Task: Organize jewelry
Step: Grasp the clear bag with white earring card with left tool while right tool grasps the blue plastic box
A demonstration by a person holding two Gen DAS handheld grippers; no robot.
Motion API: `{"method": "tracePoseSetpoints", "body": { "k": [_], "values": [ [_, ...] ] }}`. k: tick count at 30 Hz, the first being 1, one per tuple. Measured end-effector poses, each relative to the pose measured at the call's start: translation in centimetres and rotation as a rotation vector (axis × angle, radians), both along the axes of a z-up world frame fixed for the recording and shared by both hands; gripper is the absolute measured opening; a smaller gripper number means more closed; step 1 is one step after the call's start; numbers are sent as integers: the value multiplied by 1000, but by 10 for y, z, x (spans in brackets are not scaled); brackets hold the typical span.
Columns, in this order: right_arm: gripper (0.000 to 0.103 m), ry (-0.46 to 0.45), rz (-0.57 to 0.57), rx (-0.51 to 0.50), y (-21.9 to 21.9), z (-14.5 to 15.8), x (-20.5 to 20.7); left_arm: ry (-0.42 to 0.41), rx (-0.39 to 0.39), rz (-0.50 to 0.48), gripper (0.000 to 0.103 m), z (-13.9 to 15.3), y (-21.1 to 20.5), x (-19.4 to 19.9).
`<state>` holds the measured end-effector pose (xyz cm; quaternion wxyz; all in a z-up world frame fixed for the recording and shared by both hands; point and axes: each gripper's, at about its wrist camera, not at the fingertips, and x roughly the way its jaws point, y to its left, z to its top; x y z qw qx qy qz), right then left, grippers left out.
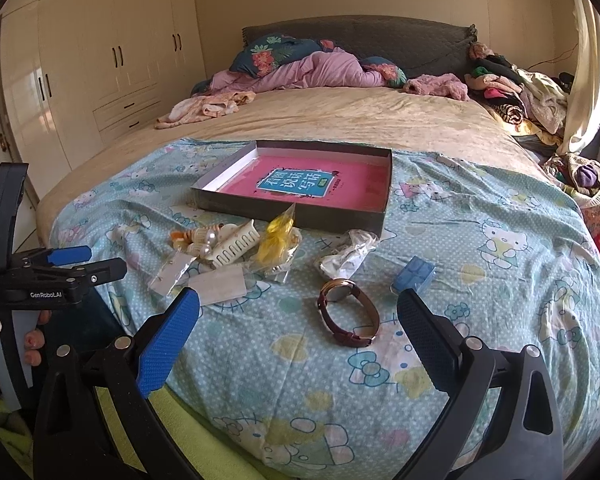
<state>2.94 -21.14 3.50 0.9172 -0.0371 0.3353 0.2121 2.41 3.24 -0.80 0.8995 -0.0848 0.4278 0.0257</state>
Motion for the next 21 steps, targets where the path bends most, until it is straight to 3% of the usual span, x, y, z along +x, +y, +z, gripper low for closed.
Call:
{"method": "tracePoseSetpoints", "body": {
  "k": [4, 13, 21],
  "values": [
    [99, 5, -24, -7, -7, -2, 14, 36, 4, 5, 95, -8, 7, 13],
    [99, 62, -96, 2, -32, -18, 51, 116, -5, -78, 93, -34, -5, 45],
    [98, 111, -181, -41, -51, -49, 91, 192, 2, -110, 69, -61, -7, 63]
  ]
}}
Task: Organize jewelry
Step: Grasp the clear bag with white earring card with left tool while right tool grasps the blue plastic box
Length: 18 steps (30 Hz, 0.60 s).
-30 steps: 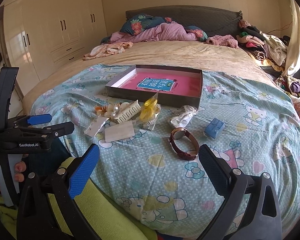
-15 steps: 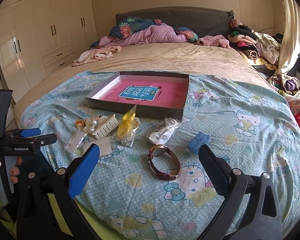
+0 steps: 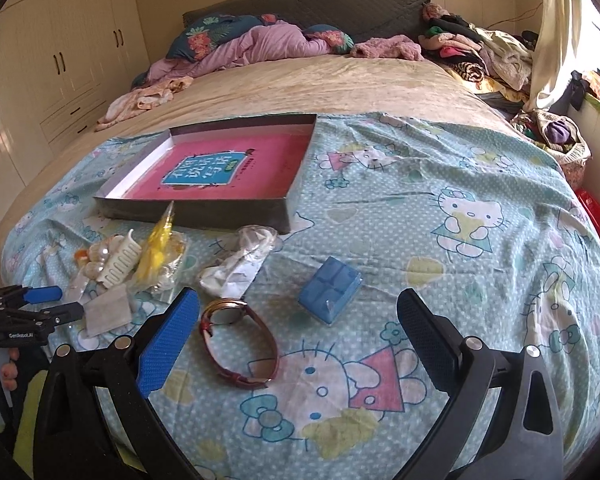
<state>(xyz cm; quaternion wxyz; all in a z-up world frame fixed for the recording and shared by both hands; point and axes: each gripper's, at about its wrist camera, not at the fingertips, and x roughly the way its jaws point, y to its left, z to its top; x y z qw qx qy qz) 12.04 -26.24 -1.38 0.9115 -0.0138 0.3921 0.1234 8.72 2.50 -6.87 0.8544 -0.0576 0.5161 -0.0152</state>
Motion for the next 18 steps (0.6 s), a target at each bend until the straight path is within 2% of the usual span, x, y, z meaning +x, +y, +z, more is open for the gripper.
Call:
{"method": "tracePoseSetpoints", "body": {
  "k": [2, 7, 8, 12, 15, 17, 18],
  "values": [
    [98, 14, -14, -8, -2, -9, 9, 4, -7, -9, 67, -2, 0, 1],
    [97, 62, -38, -10, -5, -30, 28, -3, -43, -31, 41, -2, 1, 2],
    [92, 74, -37, -6, -5, -34, 32, -5, -52, -35, 34, -2, 1, 1],
    [84, 114, -50, -6, -4, -50, 43, -11, -74, -42, 32, -1, 1, 4],
    [74, 94, -52, -32, -3, -55, 45, -25, -92, -48, 32, 2, 2, 3],
    [57, 78, -52, -46, -4, -56, 44, -44, -94, -52, 32, 7, 3, 2],
    [53, 73, -45, -37, -6, -55, 44, -54, -94, -52, 32, 11, 4, 2]
  ]
}}
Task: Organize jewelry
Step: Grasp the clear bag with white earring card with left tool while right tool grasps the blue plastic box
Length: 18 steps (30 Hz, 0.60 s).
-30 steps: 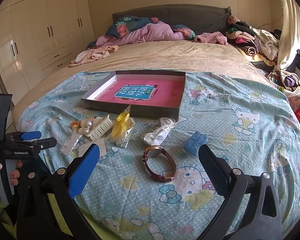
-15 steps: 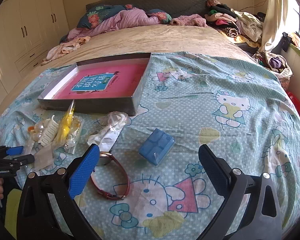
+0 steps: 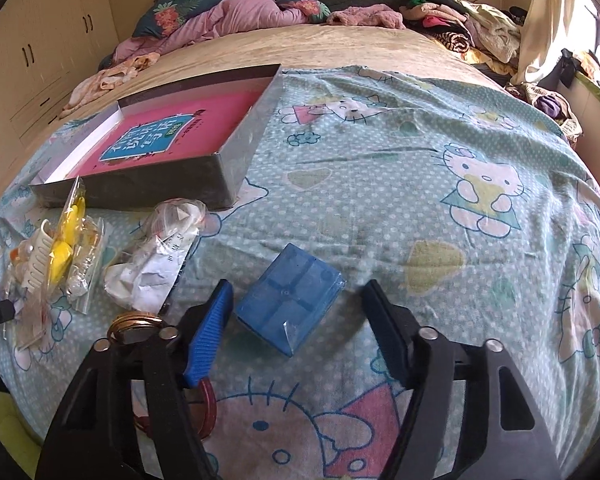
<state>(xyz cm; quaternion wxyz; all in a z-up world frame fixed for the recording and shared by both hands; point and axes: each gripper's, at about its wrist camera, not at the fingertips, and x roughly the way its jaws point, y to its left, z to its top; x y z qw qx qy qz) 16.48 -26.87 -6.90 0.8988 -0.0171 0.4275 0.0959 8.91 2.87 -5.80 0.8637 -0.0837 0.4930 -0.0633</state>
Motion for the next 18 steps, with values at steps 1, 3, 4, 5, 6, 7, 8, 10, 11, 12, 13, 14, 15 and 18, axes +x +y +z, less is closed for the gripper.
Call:
{"method": "tracePoseSetpoints", "body": {
  "k": [1, 3, 4, 5, 6, 7, 8, 10, 11, 12, 13, 14, 15, 18],
  "values": [
    [49, -4, 6, 15, -3, 1, 0, -8, -3, 1, 32, 3, 2, 0],
    [49, -5, 4, 47, -9, 4, -3, -18, -19, 9, 32, 9, 7, 1],
    [49, -8, 2, 69, -12, 6, -4, -23, -24, 12, 32, 11, 10, 3],
    [49, -13, 3, 79, -14, 9, -5, -29, -25, 18, 32, 14, 13, 5],
    [49, -21, -2, 80, -16, 12, -7, -33, -25, 28, 32, 18, 16, 8],
    [49, -32, -5, 87, -18, 16, -8, -38, -27, 38, 32, 20, 20, 11],
    [49, -39, -3, 95, -19, 20, -9, -43, -33, 48, 32, 23, 25, 15],
    [49, -61, -4, 101, -21, 30, -11, -53, -35, 66, 32, 28, 33, 22],
    [49, -72, -1, 105, -21, 36, -12, -62, -33, 73, 32, 32, 37, 26],
    [49, -83, 5, 108, -21, 41, -12, -68, -32, 80, 32, 35, 40, 30],
    [49, -95, 10, 110, -20, 47, -12, -76, -32, 87, 32, 38, 44, 34],
    [49, -108, 16, 114, -19, 53, -11, -83, -31, 95, 32, 41, 47, 38],
    [49, -119, 23, 119, -17, 58, -9, -90, -30, 100, 32, 44, 51, 42],
    [49, -155, 42, 127, -11, 74, -3, -112, -23, 121, 32, 53, 60, 55]
  ]
}}
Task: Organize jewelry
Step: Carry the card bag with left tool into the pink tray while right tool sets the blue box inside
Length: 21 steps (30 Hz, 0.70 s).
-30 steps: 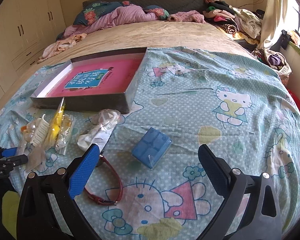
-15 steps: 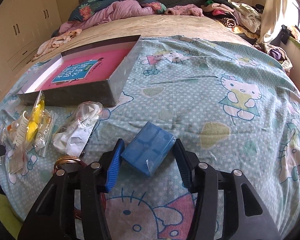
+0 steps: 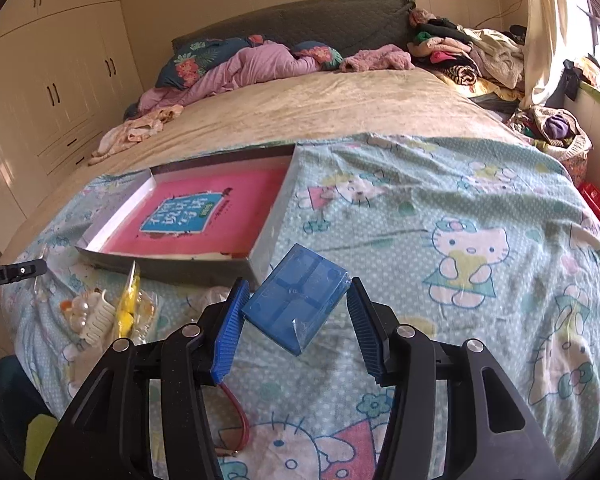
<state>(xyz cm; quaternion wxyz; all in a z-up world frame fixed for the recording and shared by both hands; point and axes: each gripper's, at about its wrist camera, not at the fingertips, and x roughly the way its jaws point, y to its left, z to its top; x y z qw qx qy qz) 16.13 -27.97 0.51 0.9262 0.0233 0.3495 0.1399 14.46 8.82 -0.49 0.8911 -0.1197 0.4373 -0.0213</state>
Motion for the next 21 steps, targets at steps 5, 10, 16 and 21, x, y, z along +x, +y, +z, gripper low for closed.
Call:
{"method": "tracePoseSetpoints", "body": {
  "k": [5, 10, 16, 21],
  "values": [
    [49, -43, 35, 11, 15, 20, 13, -47, 21, 17, 32, 16, 6, 21],
    [49, -77, 73, 14, 34, 34, 22, -76, 15, 36, 32, 28, 12, 45],
    [49, -90, 125, 1, 60, 41, 38, -92, 19, 16, 32, 30, 0, 69],
    [49, -88, 161, -26, 81, 41, 54, -96, 27, -9, 32, 23, -17, 87]
  ]
}}
